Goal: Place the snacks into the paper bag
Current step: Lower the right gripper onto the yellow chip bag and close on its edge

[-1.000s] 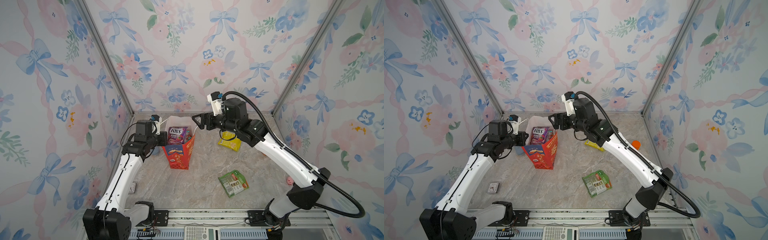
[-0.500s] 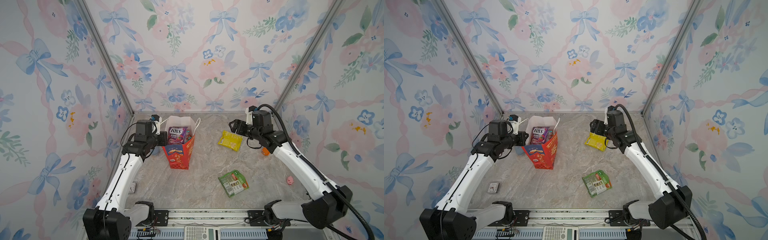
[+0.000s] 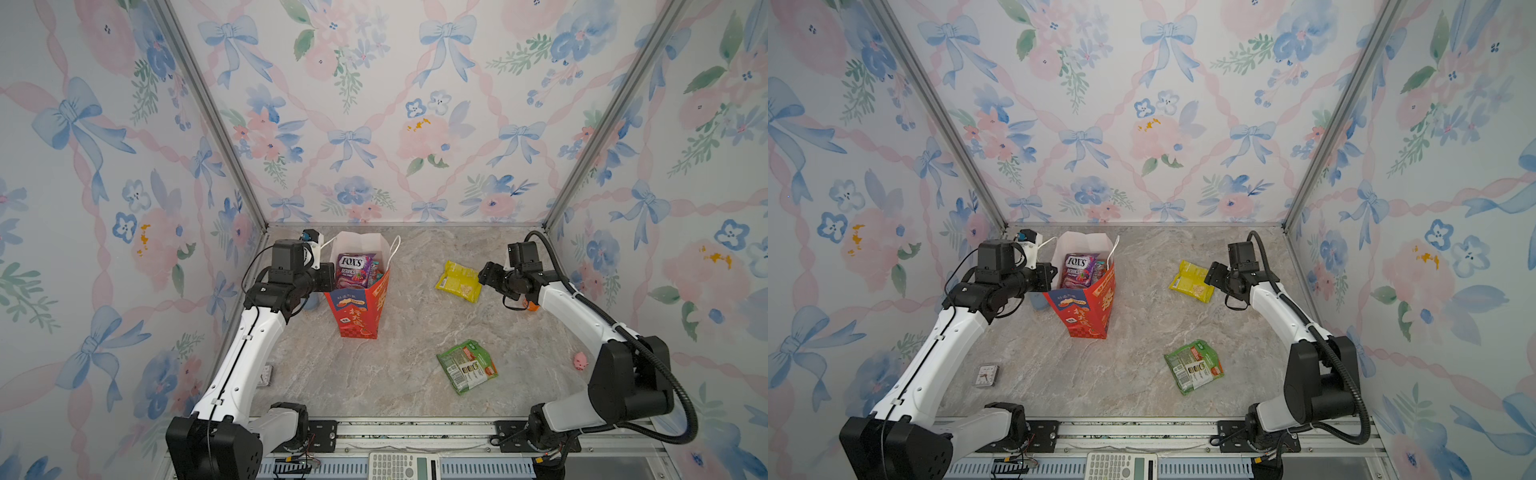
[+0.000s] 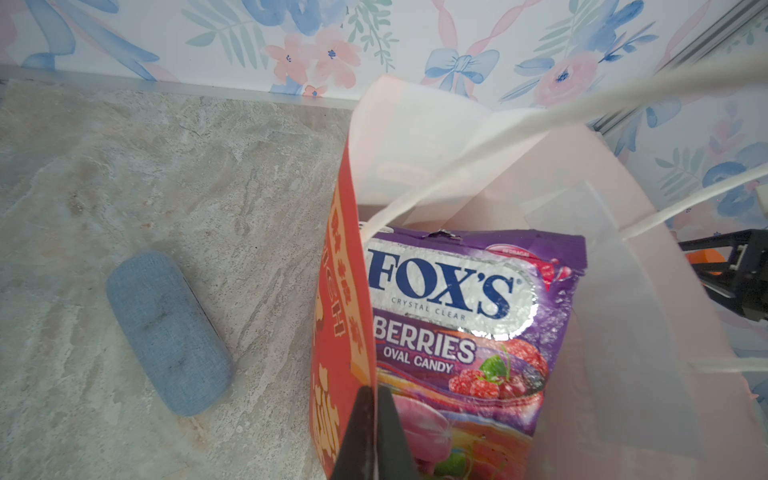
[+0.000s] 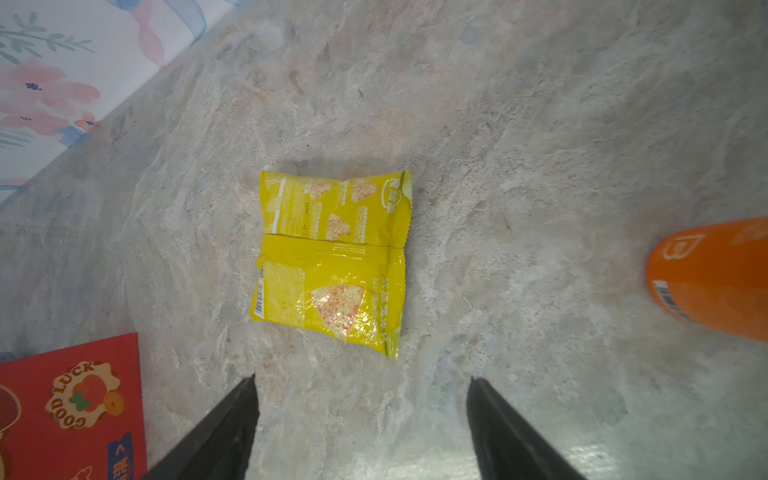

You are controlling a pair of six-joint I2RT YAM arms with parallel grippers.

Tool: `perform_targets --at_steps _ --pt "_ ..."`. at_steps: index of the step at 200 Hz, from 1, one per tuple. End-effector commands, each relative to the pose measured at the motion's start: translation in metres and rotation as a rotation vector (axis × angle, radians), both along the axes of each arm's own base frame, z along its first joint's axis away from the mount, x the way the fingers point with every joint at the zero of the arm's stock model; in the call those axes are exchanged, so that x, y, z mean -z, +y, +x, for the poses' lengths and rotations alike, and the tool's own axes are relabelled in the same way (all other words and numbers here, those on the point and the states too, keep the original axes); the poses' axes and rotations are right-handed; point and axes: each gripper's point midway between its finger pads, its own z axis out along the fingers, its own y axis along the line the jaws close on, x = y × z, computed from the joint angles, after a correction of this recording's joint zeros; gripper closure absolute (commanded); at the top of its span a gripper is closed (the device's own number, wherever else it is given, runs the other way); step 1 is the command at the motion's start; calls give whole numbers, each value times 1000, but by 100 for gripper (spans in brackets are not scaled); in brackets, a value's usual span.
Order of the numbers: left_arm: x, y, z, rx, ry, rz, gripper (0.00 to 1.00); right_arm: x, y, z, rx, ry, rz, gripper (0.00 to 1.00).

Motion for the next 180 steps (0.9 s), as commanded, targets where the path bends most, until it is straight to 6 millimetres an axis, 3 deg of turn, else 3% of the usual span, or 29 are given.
perform_targets --at_steps 1,51,122,162,180 --pt "-11 -3 6 15 -34 -10 100 16 -3 14 -1 1 15 21" --pt "-11 -4 8 17 -32 -10 100 59 1 38 -10 86 56 22" --pt "-10 -3 9 11 -30 -5 100 91 9 55 6 128 102 27" --pt "-10 -3 11 9 -29 -3 100 103 13 57 10 144 119 40" --pt "-10 -3 11 10 -28 -3 100 106 14 56 10 145 115 52"
